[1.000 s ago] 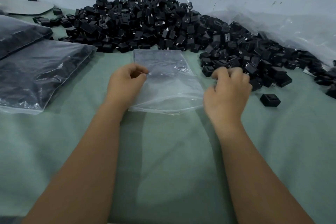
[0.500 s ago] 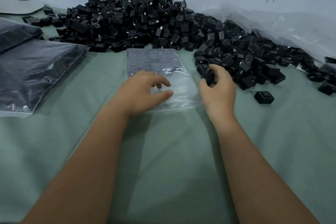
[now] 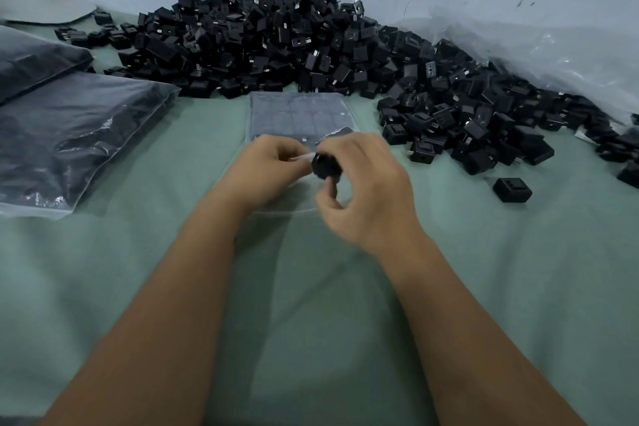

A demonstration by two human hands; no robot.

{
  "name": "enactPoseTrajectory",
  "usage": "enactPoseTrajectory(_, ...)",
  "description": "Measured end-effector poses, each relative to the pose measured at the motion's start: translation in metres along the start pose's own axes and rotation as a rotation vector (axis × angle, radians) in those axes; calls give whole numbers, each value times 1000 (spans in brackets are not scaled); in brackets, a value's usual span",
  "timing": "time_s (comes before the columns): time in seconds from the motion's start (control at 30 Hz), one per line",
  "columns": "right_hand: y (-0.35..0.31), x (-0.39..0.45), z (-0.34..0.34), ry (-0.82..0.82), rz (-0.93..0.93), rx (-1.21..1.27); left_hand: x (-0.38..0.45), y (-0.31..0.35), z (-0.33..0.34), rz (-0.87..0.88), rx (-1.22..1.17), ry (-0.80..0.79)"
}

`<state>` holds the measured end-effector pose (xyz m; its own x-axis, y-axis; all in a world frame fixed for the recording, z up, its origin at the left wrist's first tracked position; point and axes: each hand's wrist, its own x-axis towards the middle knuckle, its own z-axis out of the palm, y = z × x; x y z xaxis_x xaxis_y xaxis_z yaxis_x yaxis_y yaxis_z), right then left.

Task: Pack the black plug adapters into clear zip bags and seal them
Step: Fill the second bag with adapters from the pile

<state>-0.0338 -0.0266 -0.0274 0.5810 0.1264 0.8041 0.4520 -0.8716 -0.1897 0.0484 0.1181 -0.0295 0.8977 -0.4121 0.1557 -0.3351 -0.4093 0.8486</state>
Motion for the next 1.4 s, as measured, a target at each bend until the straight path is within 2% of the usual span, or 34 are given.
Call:
enactPoseTrajectory(0.1, -8, 1, 5, -150, -74, -109, -1, 2, -2, 0, -90, 51)
enactPoseTrajectory(0.23, -7, 0, 11, -404, 10, -276, -1, 3, -4, -20, -161, 156)
enactPoseTrajectory(0.33, -6, -1, 10, -396, 59, -326, -3, 5, -7, 15, -215, 148)
enactPoseTrajectory(0.47, -9, -1, 14, -453, 101, -399, -8, 11, -8, 151, -350, -21)
enactPoseTrajectory(0.53, -10, -1, 15, -457, 142, -421, -8, 11, -10, 167, -384, -39)
enactPoseTrajectory(0.63, -12, 0, 14, -435, 187, -454, -5, 5, -15, 112, -417, 90)
enactPoseTrajectory(0.77, -15, 0, 14, -447, 245, -446, -1, -3, -23, -22, -609, 332)
enactPoseTrajectory(0.9, -15, 0, 15, -492, 301, -476, 0, -8, -27, -142, -726, 463)
enactPoseTrajectory(1.0, -15, -1, 15, -531, 324, -514, 0, -10, -26, -186, -737, 483)
enactPoseTrajectory(1.13, -15, -3, 17, -496, 318, -500, 3, -11, -25, -213, -716, 474)
enactPoseTrajectory(1.4, -9, 4, 28, -609, 355, -558, 8, -13, -23, -220, -685, 485)
